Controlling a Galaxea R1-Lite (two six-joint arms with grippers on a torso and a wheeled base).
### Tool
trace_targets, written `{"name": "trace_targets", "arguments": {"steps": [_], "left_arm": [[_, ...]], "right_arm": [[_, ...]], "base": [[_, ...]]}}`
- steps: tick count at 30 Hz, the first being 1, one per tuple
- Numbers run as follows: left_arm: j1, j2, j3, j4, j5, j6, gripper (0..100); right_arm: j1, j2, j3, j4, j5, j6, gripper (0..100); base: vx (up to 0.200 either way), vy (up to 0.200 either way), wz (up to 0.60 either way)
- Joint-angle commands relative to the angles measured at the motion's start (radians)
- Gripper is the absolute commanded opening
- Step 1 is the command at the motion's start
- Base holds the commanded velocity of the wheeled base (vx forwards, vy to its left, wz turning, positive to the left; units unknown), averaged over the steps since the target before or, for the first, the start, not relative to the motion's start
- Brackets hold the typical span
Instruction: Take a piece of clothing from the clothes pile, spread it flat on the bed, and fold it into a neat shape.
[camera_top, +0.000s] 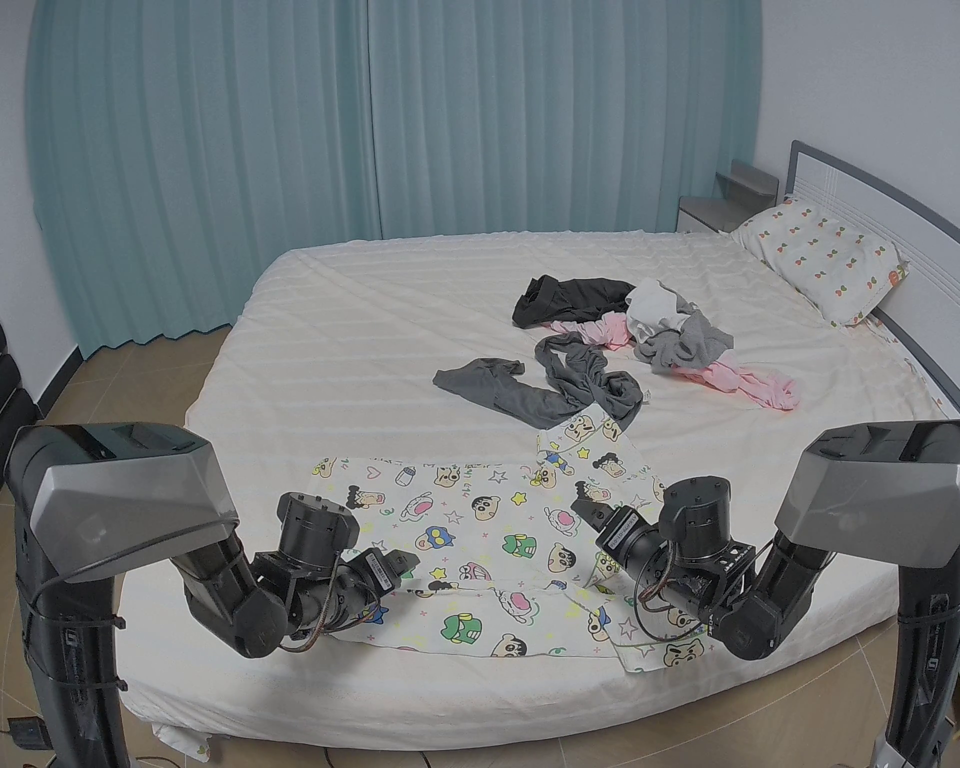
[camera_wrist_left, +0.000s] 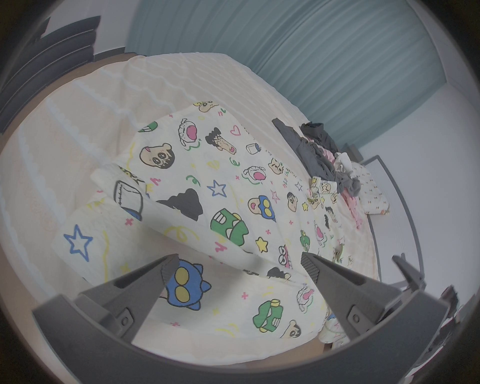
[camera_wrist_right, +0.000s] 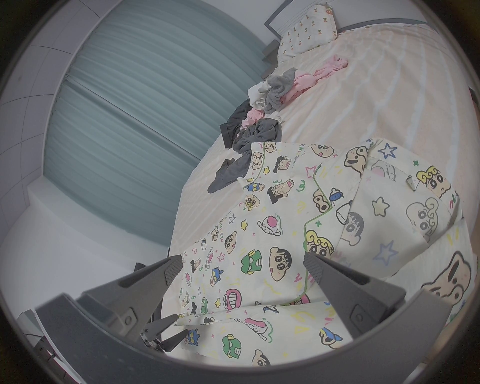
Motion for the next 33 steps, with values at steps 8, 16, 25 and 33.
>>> {"name": "trace_targets", "arguments": {"steps": [8, 16, 25, 33], "left_arm": [[0.030, 0.138, -0.162, -0.001, 0.086, 0.070, 100], [0.099, 0.166, -0.231, -0.056, 0.143, 0.062, 100], [0.188, 0.091, -0.122, -0.165, 0.066, 0.122, 100], [0.380, 0.046, 0.121, -0.356, -0.320, 0.449, 100]], "right_arm": [[0.000, -0.003, 0.000, 0.000, 0.000, 0.000, 100], [0.002, 0.000, 0.002, 0.000, -0.001, 0.000, 100], [-0.021, -0.037, 0.029, 0.000, 0.003, -0.006, 100], [-0.075, -0.135, 0.155, 0.001, 0.206, -0.052, 100]], "base": [[0.000, 0.000, 0.00], [0.000, 0.000, 0.00], [0.000, 0.000, 0.00], [0.000, 0.000, 0.00]]}}
